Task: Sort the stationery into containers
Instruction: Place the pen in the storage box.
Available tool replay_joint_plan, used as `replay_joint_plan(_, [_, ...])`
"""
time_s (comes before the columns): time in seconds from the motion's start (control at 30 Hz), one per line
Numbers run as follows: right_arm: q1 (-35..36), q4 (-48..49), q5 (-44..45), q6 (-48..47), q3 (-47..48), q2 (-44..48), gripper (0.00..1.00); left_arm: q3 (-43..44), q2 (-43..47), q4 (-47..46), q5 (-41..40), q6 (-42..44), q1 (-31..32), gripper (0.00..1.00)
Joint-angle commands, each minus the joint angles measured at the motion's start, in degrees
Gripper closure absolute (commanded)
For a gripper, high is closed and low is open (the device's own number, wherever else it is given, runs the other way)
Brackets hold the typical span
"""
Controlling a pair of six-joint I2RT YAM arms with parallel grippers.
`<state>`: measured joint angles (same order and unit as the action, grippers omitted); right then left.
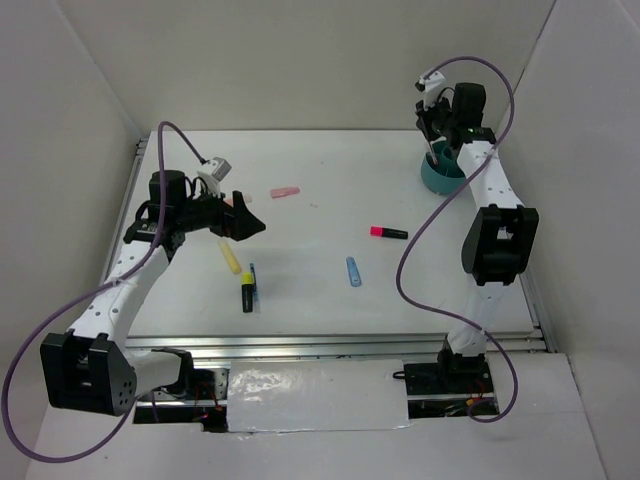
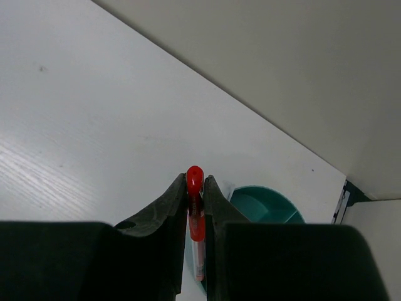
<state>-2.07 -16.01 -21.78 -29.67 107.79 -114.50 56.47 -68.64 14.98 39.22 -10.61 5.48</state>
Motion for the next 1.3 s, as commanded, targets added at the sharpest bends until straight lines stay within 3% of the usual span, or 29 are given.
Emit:
replay_joint_plan(0.0, [-1.10, 4.93, 0.34, 0.23, 1.64, -0.81, 0.99, -0.39, -0.44, -3.12, 1.56, 1.12, 0.33, 0.01])
replay_joint_plan(0.6, [-3.38, 8.71, -0.19, 4.79, 2.52, -5.73, 0.89, -0.57, -2.73, -3.47, 1.56, 1.29, 0.24, 0.01])
replay_joint_plan(0.73, [-3.38, 8.89, 0.42, 4.71, 2.43, -6.35, 0.78, -0.48, -2.99, -2.86, 1.12, 2.17, 0.32, 0.01])
replay_joint_plan(0.97, [-3.73, 9.86, 1.30, 4.62, -0.12, -5.82, 0.72, 0.05, -2.99, -0.84, -0.81, 6.21, -0.11, 0.01])
replay_joint_plan(1.03, [-3.82, 8.98, 1.74, 4.80, 0.05, -5.91, 0.53, 0.22, -2.99, 0.22, -1.25, 7.53, -0.20, 0.01])
replay_joint_plan(1.1, [-4.00, 8.54, 1.74, 5.32, -0.03, -5.56, 0.40, 0.48, -2.90, 1.80, -1.52, 9.73, -0.29, 0.01])
replay_joint_plan(1.27, [-4.00, 8.28, 0.95, 7.16, -1.79, -2.93, 0.36, 1.27, -2.55, 6.01, 0.41, 20.70, -1.43, 0.01])
